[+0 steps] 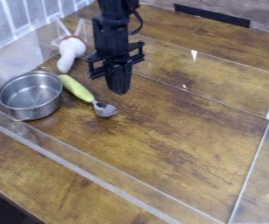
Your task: Move the green spoon to the right
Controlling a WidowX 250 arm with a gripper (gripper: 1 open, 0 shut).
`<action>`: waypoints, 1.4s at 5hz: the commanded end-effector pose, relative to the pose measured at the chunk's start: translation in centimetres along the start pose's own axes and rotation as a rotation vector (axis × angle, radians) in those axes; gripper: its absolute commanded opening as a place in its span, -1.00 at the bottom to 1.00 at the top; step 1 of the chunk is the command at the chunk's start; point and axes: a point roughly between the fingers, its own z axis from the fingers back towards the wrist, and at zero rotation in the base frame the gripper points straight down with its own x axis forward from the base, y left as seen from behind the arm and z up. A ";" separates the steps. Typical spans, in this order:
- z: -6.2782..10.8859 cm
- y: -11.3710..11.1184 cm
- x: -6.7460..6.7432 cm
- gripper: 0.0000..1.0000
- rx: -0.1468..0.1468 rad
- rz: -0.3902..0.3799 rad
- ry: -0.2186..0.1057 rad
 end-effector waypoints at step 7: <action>4.5 -1.0 0.0 -1.00 -0.079 0.151 -0.076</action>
